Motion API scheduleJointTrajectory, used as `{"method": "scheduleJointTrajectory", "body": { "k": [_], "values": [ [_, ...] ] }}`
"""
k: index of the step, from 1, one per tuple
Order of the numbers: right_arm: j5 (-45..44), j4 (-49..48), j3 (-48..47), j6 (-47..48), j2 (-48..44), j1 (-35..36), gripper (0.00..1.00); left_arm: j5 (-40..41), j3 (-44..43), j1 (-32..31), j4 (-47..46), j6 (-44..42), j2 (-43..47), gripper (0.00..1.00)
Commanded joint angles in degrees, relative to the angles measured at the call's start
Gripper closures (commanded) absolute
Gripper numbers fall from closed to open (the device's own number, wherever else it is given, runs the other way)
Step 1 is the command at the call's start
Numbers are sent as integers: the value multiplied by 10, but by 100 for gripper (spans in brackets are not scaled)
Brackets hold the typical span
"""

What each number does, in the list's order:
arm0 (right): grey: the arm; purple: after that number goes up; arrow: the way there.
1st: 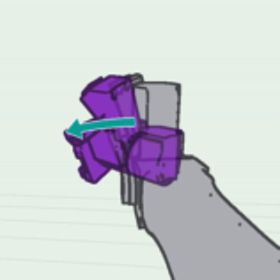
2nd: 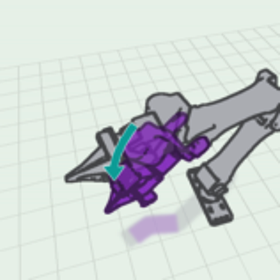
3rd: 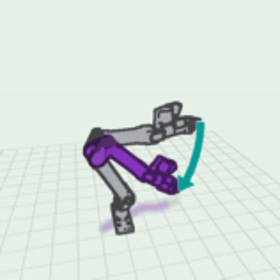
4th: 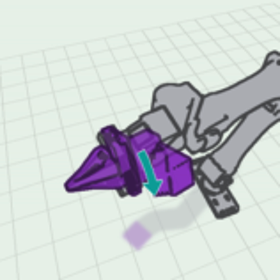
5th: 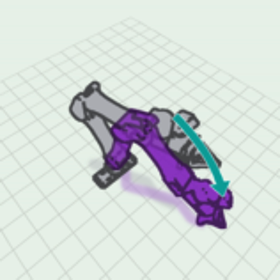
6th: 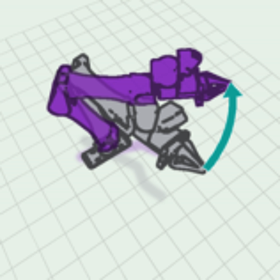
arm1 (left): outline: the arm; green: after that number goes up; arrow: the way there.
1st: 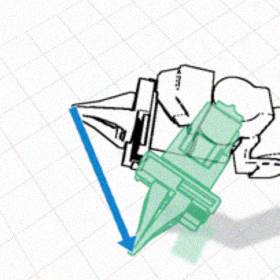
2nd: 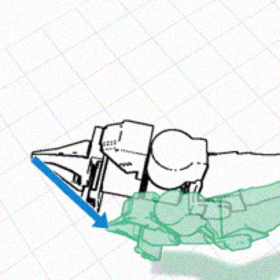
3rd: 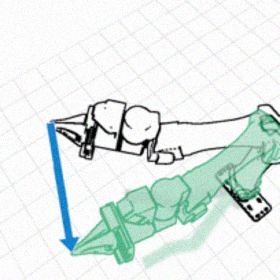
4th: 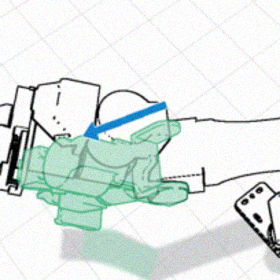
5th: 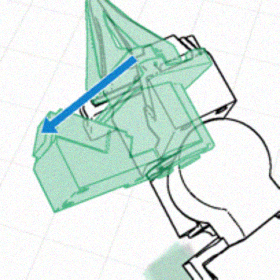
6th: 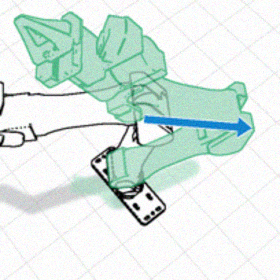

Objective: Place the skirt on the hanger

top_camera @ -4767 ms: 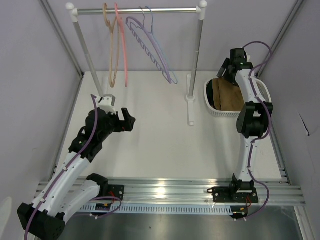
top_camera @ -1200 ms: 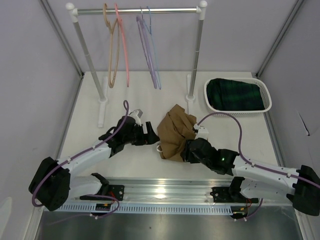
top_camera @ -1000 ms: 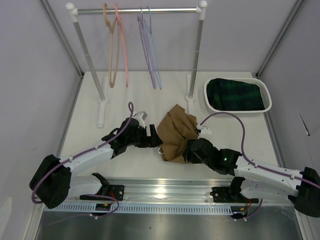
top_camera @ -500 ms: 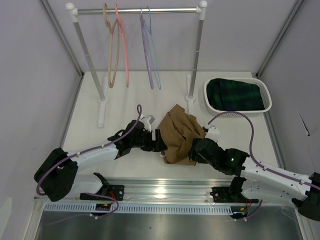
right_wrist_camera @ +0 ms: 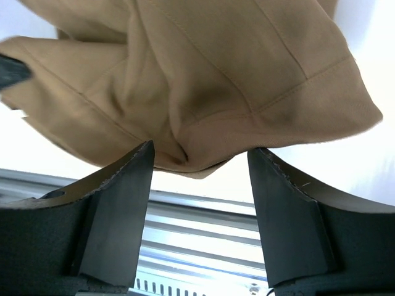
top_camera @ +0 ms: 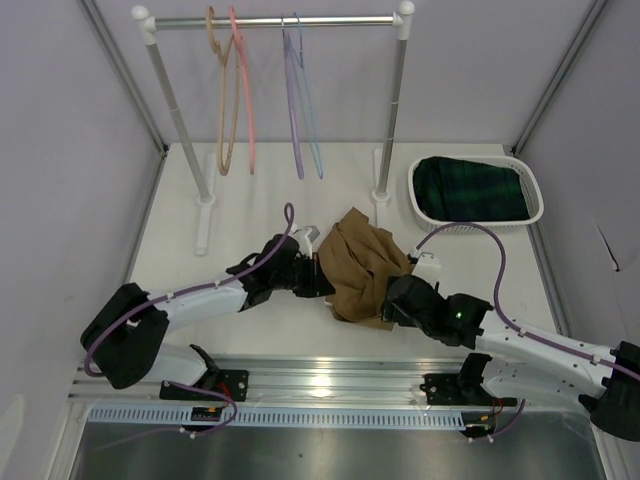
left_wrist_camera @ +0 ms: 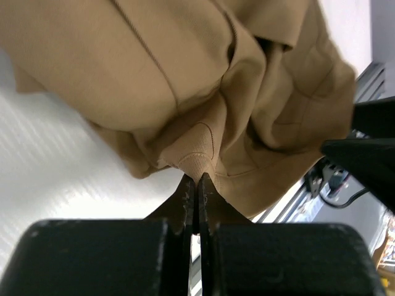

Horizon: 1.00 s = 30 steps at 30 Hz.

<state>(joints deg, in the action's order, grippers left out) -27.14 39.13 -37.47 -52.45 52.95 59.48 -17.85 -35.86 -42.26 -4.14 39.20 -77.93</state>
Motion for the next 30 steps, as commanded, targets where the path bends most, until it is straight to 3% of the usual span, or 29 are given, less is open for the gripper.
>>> {"method": "scheduleJointTrajectory", "body": {
  "k": [1, 6, 10, 23, 30],
  "values": [
    [-21, 13, -23, 4, -1, -25, 32, 58, -40, 0, 0, 39, 13, 100],
    [-12, 18, -28, 26, -13, -50, 30, 144, -50, 26, 59, 74, 44, 100],
    [-10, 20, -23, 29, -21, -59, 24, 167, -43, 52, 79, 83, 65, 100],
    [66, -84, 29, 86, -29, -59, 27, 151, -23, 73, 80, 80, 75, 100],
    [73, -142, 13, 124, 39, -46, 28, 143, -23, 73, 77, 76, 73, 100]
  ]
}}
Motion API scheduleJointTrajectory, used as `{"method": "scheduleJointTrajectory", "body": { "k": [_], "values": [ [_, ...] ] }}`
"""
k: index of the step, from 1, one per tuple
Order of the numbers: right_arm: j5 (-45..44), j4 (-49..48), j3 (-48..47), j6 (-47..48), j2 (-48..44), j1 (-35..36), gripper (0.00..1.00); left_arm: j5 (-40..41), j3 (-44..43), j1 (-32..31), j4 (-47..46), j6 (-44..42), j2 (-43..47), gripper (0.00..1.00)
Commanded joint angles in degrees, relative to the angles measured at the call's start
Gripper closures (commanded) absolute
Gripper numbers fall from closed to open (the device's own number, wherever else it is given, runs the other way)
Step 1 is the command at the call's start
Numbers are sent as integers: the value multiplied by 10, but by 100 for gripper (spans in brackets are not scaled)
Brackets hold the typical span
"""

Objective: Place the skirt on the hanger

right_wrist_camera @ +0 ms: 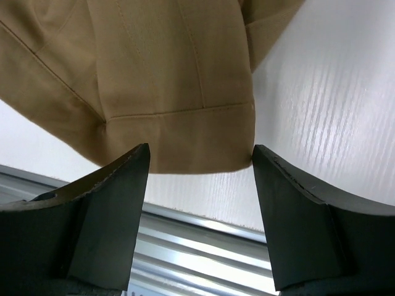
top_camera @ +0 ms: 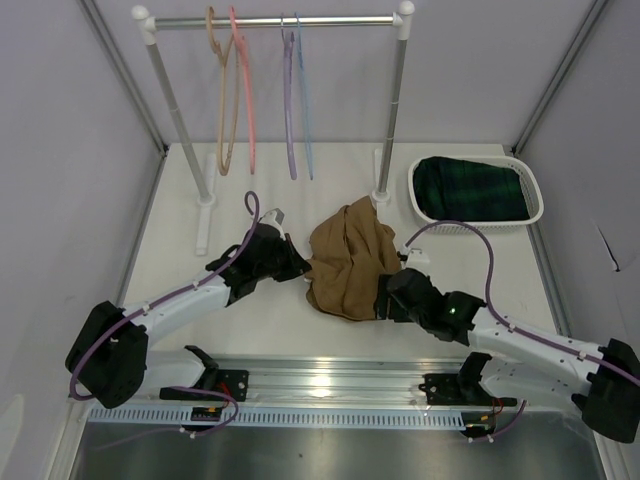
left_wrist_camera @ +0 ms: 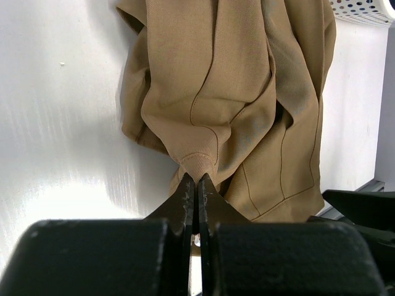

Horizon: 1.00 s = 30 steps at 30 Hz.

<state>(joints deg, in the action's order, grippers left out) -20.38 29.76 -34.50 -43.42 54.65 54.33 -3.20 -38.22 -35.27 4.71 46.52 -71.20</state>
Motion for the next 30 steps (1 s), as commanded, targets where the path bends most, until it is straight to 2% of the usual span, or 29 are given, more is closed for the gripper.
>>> {"method": "scheduleJointTrajectory", "body": {
  "k": [1, 7, 11, 20, 30],
  "values": [
    [5, -48, -28, 41, 41, 10, 28, -4, -1, 3, -11, 1, 4, 100],
    [-50, -29, -132, 103, 127, 61, 30, -10, 0, 3, -7, -6, 4, 100],
    [-62, -28, -164, 113, 194, 93, 34, -10, 1, 3, -3, -8, 7, 100],
    [-102, -45, -217, 151, 248, 166, 35, -10, 5, 3, 1, -13, 10, 100],
    [-89, -102, -259, 178, 357, 177, 37, -12, 4, 4, 5, -15, 11, 100]
  ]
}}
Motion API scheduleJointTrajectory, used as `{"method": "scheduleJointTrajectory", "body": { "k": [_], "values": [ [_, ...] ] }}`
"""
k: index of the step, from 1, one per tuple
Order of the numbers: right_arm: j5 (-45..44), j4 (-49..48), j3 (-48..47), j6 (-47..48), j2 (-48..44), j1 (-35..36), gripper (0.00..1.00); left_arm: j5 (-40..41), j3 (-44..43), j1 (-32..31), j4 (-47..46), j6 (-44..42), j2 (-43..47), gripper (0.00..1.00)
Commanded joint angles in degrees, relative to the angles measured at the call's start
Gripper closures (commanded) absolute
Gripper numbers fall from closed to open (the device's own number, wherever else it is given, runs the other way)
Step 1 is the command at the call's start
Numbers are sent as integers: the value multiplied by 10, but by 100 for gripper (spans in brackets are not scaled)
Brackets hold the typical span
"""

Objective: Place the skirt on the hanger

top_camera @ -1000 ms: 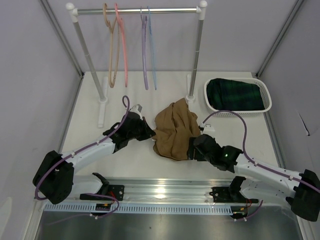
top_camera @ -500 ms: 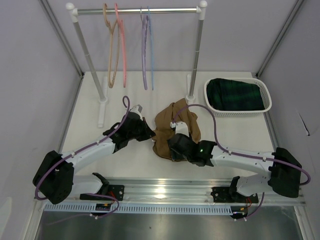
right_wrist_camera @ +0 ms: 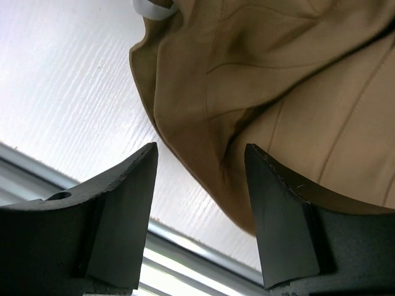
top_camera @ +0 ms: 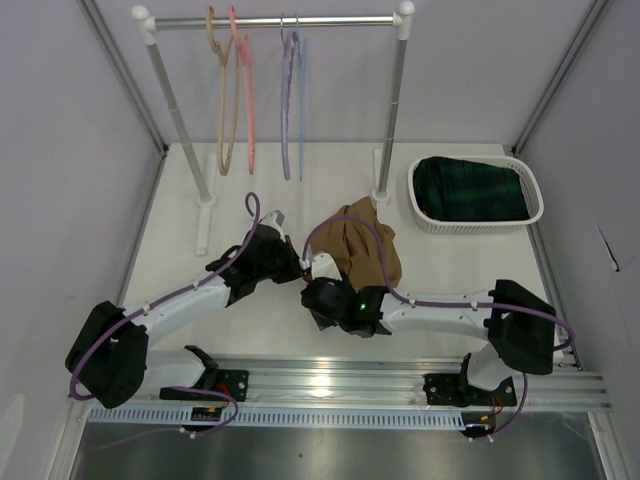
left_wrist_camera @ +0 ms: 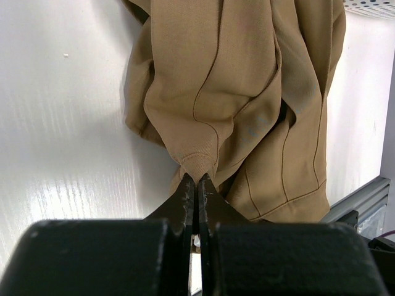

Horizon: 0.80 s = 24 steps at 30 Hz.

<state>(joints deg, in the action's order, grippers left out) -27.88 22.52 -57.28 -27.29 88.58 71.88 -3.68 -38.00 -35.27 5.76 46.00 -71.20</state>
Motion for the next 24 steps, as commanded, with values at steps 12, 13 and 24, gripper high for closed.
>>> {"method": "scheduleJointTrajectory", "body": {
  "k": [12, 13, 24],
  "values": [
    [-22, -51, -42, 13, 50, 6, 36, -12, -1, 3, -5, -13, 11, 100],
    [-25, -52, -43, 13, 55, 5, 36, -12, 0, 3, -5, -13, 11, 100],
    [-76, -64, -34, 8, 80, -11, 60, -12, 0, 3, 2, -18, 19, 100]
  ]
}}
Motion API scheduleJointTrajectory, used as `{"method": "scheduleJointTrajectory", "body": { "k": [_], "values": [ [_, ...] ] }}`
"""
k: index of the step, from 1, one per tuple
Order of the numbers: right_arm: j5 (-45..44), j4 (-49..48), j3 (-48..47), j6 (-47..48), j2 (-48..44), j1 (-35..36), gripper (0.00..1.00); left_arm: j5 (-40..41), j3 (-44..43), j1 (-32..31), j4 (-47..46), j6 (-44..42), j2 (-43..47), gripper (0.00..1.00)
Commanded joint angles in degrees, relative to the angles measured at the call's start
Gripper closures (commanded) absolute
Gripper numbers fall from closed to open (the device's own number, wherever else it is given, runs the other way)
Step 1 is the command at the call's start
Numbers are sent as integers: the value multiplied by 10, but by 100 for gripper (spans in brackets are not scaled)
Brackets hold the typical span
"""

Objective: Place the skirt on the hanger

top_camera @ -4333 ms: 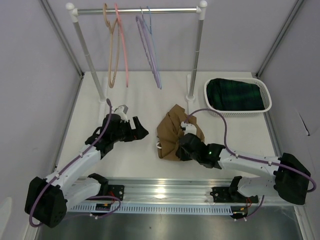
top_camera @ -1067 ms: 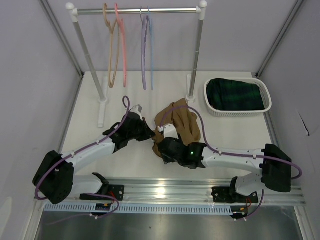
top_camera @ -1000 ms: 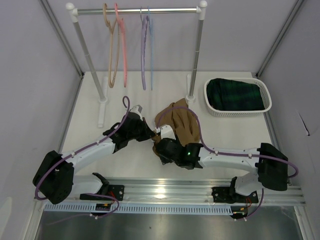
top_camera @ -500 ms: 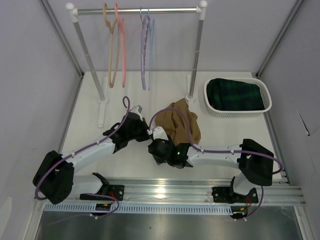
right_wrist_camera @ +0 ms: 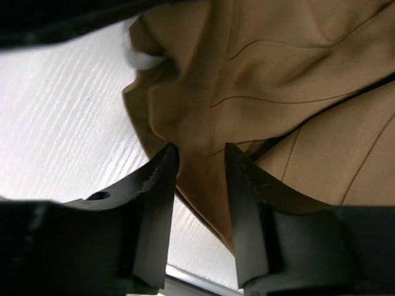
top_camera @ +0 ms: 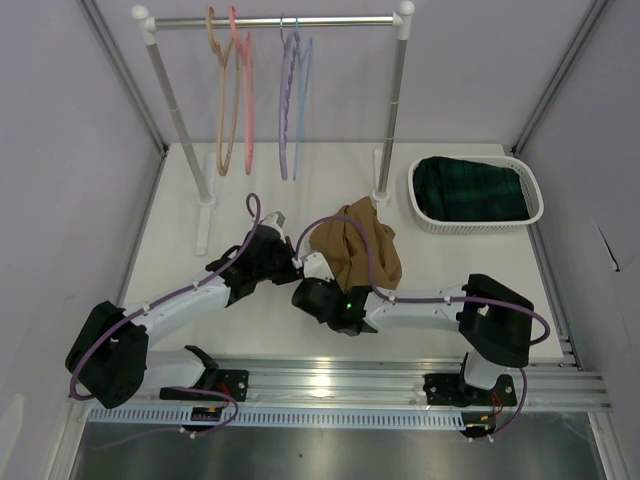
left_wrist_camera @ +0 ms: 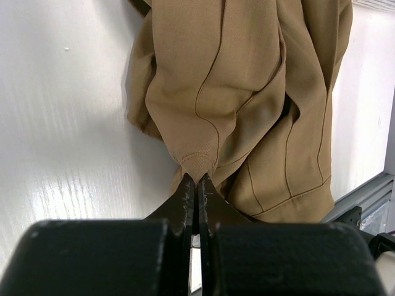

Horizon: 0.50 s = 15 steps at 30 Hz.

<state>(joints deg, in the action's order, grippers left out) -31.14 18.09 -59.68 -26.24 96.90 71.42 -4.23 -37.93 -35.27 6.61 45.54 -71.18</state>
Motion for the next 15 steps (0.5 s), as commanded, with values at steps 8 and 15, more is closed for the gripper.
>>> {"method": "scheduleJointTrajectory", "body": {
  "k": [8, 15],
  "values": [
    [-61, -16, 0, 4, -27, -27, 94, -10, 10, 3, -10, -14, 24, 100],
    [-54, -12, -9, 23, -56, -44, 100, -21, 14, 3, -20, -33, 31, 77]
  ]
}}
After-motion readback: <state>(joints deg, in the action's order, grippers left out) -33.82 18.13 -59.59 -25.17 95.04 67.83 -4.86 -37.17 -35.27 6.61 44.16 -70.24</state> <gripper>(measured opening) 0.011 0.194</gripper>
